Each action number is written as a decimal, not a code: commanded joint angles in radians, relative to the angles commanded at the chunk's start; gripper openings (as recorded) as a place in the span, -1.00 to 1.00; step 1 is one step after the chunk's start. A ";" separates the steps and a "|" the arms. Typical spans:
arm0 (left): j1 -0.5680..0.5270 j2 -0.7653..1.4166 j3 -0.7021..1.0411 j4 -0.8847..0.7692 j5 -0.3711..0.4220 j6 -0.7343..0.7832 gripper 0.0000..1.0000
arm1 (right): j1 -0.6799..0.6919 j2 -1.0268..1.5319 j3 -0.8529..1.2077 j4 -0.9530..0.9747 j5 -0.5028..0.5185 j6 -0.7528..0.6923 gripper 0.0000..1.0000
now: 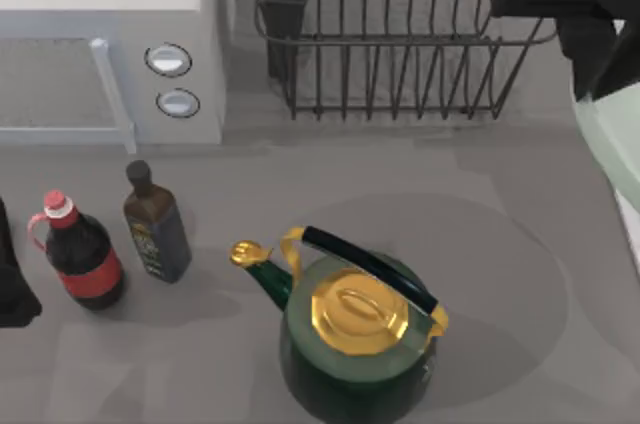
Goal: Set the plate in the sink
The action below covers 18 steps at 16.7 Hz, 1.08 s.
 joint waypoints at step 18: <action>0.000 0.000 0.000 0.000 0.000 0.000 1.00 | -0.296 0.549 0.587 -0.109 0.000 -0.298 -1.00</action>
